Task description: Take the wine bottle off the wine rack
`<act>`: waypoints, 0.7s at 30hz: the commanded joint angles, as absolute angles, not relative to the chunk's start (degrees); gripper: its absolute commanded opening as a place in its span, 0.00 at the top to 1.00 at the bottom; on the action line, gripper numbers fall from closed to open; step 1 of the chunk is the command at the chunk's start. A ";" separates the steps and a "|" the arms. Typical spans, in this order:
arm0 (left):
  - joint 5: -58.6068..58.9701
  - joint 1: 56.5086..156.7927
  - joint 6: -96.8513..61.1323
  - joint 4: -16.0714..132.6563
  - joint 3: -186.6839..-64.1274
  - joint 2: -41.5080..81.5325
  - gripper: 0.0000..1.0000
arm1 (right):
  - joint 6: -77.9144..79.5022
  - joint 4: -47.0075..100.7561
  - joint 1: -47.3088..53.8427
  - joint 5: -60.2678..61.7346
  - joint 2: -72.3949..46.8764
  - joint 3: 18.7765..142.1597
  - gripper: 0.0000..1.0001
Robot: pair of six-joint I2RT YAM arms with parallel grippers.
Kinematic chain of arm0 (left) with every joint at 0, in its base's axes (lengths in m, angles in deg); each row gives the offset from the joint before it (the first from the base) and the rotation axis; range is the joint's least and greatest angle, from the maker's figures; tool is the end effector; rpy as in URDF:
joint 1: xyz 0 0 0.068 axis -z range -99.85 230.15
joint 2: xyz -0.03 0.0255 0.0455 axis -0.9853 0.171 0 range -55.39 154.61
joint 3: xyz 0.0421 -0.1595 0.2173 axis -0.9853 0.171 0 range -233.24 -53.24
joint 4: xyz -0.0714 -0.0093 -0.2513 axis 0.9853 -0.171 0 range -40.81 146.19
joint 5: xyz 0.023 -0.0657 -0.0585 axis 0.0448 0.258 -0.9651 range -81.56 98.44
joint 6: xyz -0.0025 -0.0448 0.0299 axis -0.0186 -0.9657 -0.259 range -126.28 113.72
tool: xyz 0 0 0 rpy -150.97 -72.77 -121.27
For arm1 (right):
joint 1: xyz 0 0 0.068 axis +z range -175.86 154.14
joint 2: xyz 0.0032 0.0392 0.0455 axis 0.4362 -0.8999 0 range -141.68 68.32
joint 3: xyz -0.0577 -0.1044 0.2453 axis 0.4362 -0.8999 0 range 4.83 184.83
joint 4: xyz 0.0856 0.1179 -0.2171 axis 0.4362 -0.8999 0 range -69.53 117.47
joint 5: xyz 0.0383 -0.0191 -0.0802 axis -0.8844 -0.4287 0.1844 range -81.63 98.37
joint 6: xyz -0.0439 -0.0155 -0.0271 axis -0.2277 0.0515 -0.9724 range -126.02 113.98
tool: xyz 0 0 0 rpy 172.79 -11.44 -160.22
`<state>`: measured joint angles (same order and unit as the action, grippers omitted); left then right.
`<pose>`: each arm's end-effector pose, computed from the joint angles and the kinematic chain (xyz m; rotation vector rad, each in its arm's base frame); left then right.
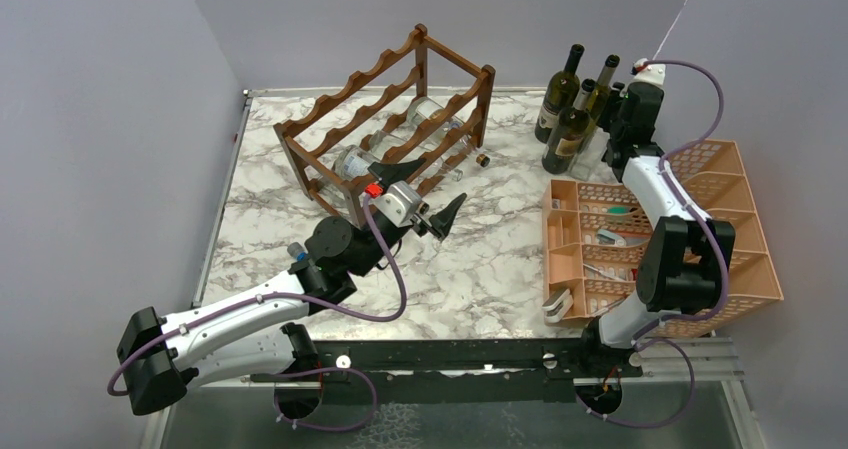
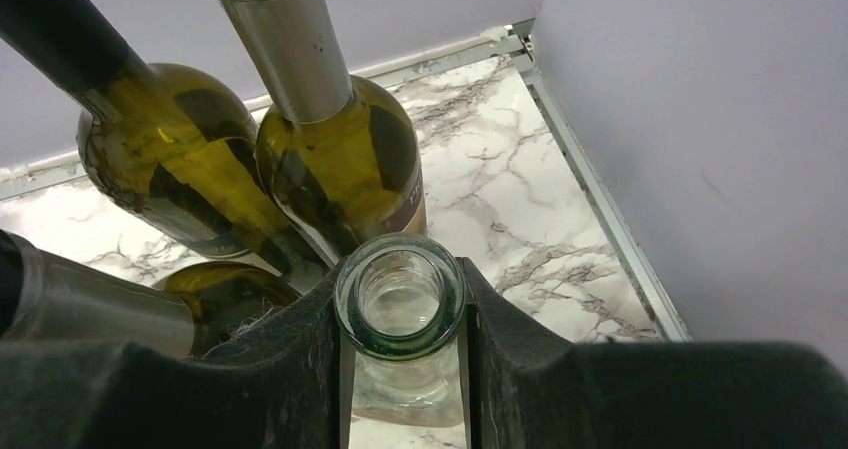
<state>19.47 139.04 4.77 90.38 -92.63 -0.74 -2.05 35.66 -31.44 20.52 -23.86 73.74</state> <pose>0.1208 -0.1868 0.3576 0.5816 1.1284 -0.6030 0.3813 -0.0448 0.3073 0.3006 1.8085 -0.2140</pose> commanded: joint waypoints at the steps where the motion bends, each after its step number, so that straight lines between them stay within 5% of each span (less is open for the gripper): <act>1: 20.73 139.21 5.33 91.33 -91.91 -1.74 0.01 | -3.47 41.02 -31.49 20.52 -23.02 72.89 0.78; 7: 20.77 139.15 5.70 91.34 -91.95 -1.81 0.01 | -2.23 39.64 -31.49 18.91 -22.86 72.89 0.68; 13: 21.17 139.20 6.58 91.34 -91.95 -2.01 0.01 | -0.49 34.46 -31.53 20.81 -20.95 75.55 0.37; 21: 21.62 139.19 7.50 91.33 -91.79 -2.40 0.01 | 0.66 30.16 -31.49 23.62 -13.39 75.40 0.19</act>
